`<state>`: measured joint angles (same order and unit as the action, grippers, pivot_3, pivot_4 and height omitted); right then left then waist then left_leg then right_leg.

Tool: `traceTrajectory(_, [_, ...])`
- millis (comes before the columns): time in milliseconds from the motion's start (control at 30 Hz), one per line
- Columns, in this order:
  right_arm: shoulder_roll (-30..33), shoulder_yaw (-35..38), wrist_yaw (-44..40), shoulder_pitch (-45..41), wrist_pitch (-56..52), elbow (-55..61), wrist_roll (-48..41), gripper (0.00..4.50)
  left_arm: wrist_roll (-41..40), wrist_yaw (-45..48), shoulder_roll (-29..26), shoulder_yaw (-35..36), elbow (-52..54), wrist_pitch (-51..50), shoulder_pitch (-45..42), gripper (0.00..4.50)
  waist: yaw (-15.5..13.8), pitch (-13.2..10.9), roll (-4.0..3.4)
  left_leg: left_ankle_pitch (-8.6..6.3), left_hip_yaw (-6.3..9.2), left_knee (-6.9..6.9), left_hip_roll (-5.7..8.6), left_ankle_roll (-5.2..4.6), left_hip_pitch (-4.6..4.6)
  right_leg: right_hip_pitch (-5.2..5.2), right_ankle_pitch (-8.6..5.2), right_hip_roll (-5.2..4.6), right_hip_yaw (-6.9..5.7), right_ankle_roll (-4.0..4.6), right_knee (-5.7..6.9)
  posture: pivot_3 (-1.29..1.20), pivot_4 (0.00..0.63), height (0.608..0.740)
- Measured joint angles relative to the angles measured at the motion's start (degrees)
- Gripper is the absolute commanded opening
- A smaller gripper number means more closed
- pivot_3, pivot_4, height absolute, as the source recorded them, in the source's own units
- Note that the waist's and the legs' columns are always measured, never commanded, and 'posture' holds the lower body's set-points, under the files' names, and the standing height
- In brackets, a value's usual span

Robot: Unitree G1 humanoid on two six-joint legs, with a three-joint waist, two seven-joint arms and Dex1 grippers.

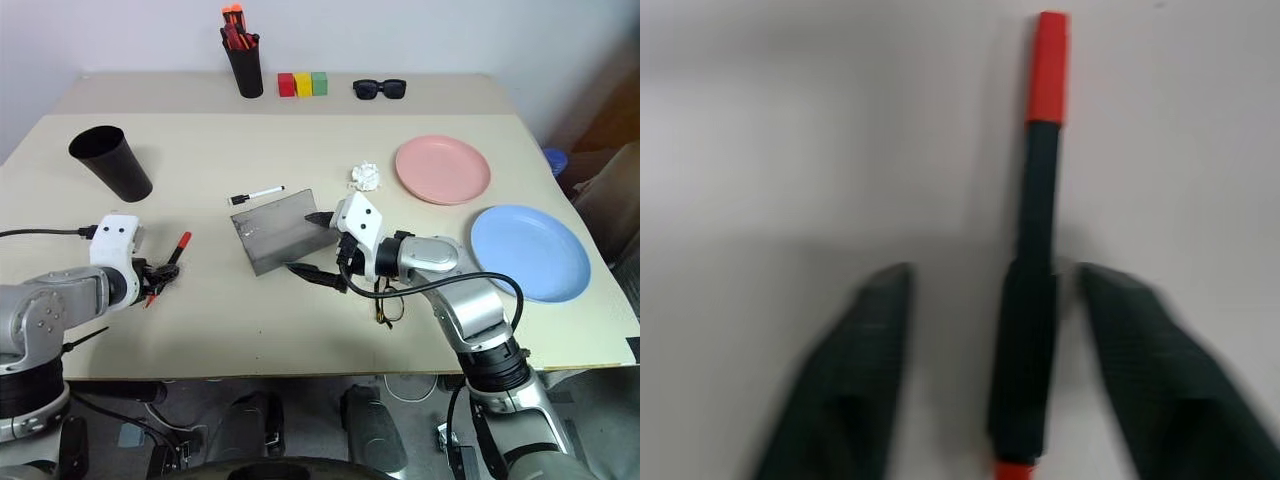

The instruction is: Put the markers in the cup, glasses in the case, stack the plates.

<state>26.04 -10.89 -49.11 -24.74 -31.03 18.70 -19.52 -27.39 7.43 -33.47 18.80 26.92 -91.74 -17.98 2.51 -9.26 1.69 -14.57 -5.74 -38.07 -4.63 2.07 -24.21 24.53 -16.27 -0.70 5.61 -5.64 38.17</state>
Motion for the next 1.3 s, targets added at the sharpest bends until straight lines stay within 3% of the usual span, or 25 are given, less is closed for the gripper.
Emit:
traceTrajectory(67, [-0.2, -0.2, 0.3, 0.0, 0.0, 0.0, 0.1, 4.5, 0.5, 0.1, 0.0, 0.0, -0.2, 0.0, -0.3, 0.06, 0.0, 0.0, 0.0, 0.0, 0.0, 0.0, 0.01, 0.0, 0.0, 0.0, 0.0, -0.01, 0.0, 0.0, 0.0, 0.0, 0.15, 0.722])
traceTrajectory(233, [-0.8, -0.9, 0.7, -0.9, 0.3, -0.4, 0.2, 4.5, 1.9, 1.6, -0.3, 0.1, -1.0, 6.5, -0.1, 0.02, -0.1, 0.0, 0.07, 0.0, 0.01, -0.01, 0.01, 0.0, -0.03, 0.0, 0.0, 0.0, 0.0, 0.0, -0.01, 0.0, 0.15, 0.722])
traceTrajectory(400, [-4.8, -2.6, 2.0, -5.2, 3.7, -4.5, 2.0, 4.5, 4.9, 1.9, 1.1, 3.4, -0.2, 25.3, -0.5, 0.02, -0.1, 0.0, 0.07, 0.01, -0.02, 0.0, -0.01, 0.02, -0.06, 0.03, 0.01, -0.01, 0.0, 0.02, -0.02, 0.0, 0.15, 0.722])
traceTrajectory(567, [-12.2, -5.5, 6.1, -10.8, 9.1, -11.3, 6.4, 4.5, 12.4, -8.3, 5.9, 4.8, -5.7, 43.4, -12.5, 0.02, -0.4, 0.0, 0.17, 0.03, 0.0, -0.06, 0.02, 0.04, -0.12, 0.02, 0.04, -0.01, -0.04, -0.01, -0.05, 0.0, 0.15, 0.722])
traceTrajectory(833, [-14.9, -5.6, 8.4, -11.4, 12.3, -14.9, 8.1, 4.5, 27.1, -21.1, 6.3, -0.6, -37.7, 70.4, -26.8, 0.02, -1.6, 0.0, 0.16, 0.03, -0.05, -0.08, 0.01, 0.04, -0.16, 0.05, 0.07, 0.0, -0.09, -0.07, -0.02, 0.0, 0.15, 0.722])
traceTrajectory(1100, [-15.8, -4.4, 11.7, -10.8, 12.6, -14.5, 8.2, 4.5, 28.7, -22.7, 6.8, -2.9, -66.6, 88.5, -36.6, 0.02, -1.7, 0.0, 0.17, 0.03, -0.07, -0.08, -0.01, 0.04, -0.22, 0.1, 0.07, 0.0, -0.14, -0.08, -0.02, 0.0, 0.15, 0.722])
traceTrajectory(1300, [-15.8, -3.4, 13.5, -8.5, 11.4, -11.9, 8.1, 4.5, 29.3, -22.7, 6.9, -4.5, -78.2, 96.1, -40.6, 0.02, -1.6, 0.0, 0.17, 0.03, -0.08, -0.07, -0.01, 0.04, -0.22, 0.11, 0.07, 0.0, -0.14, -0.09, -0.02, 0.0, 0.15, 0.722])
